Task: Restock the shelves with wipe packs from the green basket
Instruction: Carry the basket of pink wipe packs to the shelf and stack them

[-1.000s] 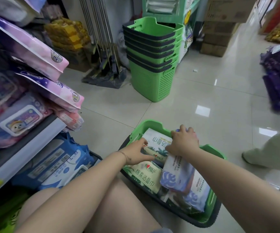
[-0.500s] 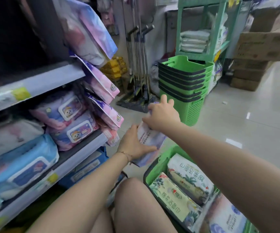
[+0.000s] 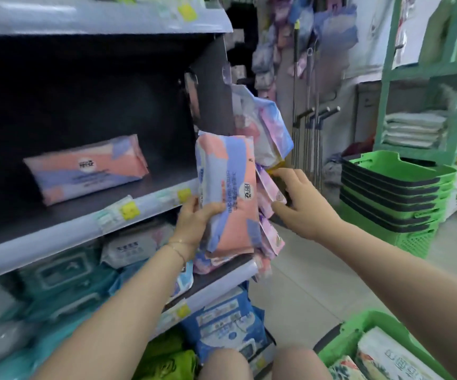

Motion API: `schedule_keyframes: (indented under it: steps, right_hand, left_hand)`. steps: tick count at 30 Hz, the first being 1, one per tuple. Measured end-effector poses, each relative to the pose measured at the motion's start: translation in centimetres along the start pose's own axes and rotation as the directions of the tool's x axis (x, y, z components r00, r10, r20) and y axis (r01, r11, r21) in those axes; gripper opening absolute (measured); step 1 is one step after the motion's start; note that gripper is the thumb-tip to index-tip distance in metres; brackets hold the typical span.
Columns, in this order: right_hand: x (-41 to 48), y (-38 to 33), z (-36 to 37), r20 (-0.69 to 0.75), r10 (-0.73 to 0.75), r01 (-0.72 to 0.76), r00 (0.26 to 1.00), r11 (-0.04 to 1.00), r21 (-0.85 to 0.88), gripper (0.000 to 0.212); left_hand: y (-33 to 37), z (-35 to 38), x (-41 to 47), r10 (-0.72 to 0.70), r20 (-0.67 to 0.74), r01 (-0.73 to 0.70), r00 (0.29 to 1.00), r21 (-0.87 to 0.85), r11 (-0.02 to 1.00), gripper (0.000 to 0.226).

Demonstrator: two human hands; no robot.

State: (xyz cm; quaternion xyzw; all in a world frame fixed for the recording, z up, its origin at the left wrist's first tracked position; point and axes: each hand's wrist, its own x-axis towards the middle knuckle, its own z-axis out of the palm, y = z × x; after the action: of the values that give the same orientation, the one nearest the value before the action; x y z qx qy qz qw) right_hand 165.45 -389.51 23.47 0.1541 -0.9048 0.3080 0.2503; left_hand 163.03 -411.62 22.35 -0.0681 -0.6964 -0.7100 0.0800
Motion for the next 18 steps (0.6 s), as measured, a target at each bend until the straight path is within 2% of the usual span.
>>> schedule_keyframes:
  steps: [4, 7, 9, 12, 14, 16, 18]
  right_hand:
    - [1.0, -3.3, 0.5, 0.119, -0.061, 0.053, 0.991, 0.996, 0.065, 0.064]
    - [1.8, -7.1, 0.9, 0.196, -0.126, 0.083, 0.972, 0.973, 0.215, 0.076]
    - [2.7, -10.0, 1.4, 0.175, -0.17, 0.103, 0.97, 0.935, 0.338, 0.08]
    - [5.2, -14.0, 2.3, 0.069, -0.185, 0.144, 0.98, 0.909, 0.392, 0.082]
    - [7.1, -16.1, 2.7, 0.024, -0.208, 0.188, 0.978, 0.924, 0.332, 0.082]
    - [8.9, -17.5, 3.1, -0.012, -0.299, 0.297, 0.954, 0.942, 0.159, 0.088]
    - [10.4, -18.4, 3.7, -0.01, -0.43, 0.43, 0.903, 0.903, -0.017, 0.094]
  left_hand:
    - [4.2, -3.0, 0.2, 0.031, -0.075, -0.032, 0.997, -0.011, 0.999, 0.08]
    - [6.3, -4.2, -0.1, 0.041, -0.125, -0.054, 0.991, -0.097, 0.994, 0.085]
    - [7.6, -4.5, -0.3, 0.041, -0.157, -0.068, 0.987, -0.17, 0.983, 0.085]
    - [9.7, -6.1, -0.1, 0.088, -0.205, -0.145, 0.975, -0.28, 0.949, 0.081]
    - [11.3, -7.9, -0.1, 0.126, -0.24, -0.193, 0.963, -0.279, 0.941, 0.088]
    - [13.1, -10.0, -0.3, 0.139, -0.284, -0.21, 0.949, -0.238, 0.948, 0.091]
    - [14.6, -12.8, -0.5, 0.122, -0.365, -0.219, 0.923, -0.237, 0.946, 0.083]
